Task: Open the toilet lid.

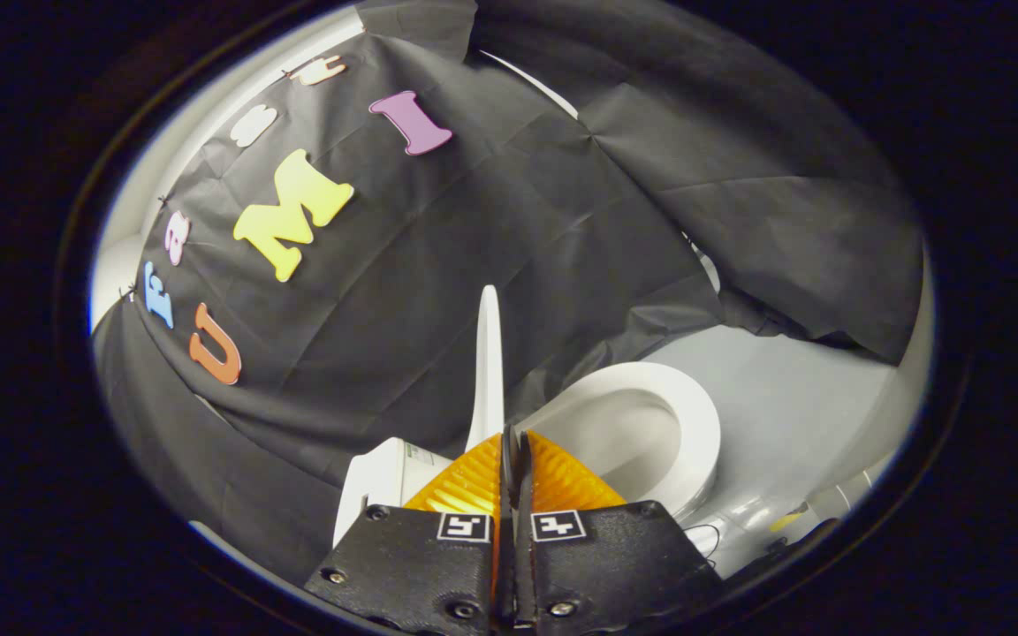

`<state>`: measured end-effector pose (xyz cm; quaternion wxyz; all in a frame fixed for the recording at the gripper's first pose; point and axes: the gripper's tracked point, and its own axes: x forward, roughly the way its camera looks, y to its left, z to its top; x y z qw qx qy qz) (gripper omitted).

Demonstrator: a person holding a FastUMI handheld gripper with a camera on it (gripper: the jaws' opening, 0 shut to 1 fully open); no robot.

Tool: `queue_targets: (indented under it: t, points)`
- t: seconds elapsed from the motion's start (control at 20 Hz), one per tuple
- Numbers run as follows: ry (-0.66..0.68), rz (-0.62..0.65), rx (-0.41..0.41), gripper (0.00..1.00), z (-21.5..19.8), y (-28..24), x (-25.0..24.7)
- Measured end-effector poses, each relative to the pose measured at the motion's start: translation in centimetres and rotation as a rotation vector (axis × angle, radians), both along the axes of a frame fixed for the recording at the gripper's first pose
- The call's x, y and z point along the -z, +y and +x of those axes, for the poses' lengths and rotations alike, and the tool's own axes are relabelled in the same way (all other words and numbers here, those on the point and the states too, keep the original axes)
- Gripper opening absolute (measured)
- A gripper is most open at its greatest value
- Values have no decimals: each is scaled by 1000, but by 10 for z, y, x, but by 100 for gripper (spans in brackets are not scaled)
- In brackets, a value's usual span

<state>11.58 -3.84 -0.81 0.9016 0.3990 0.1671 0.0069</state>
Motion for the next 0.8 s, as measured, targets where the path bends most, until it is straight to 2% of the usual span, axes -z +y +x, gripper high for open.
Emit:
queue_targets:
  t: [0.4, 0.8]
  points:
    - [-25, -150, -3, 4, -5, 35, -30]
    - [-57, -207, -17, 4, -7, 61, -49]
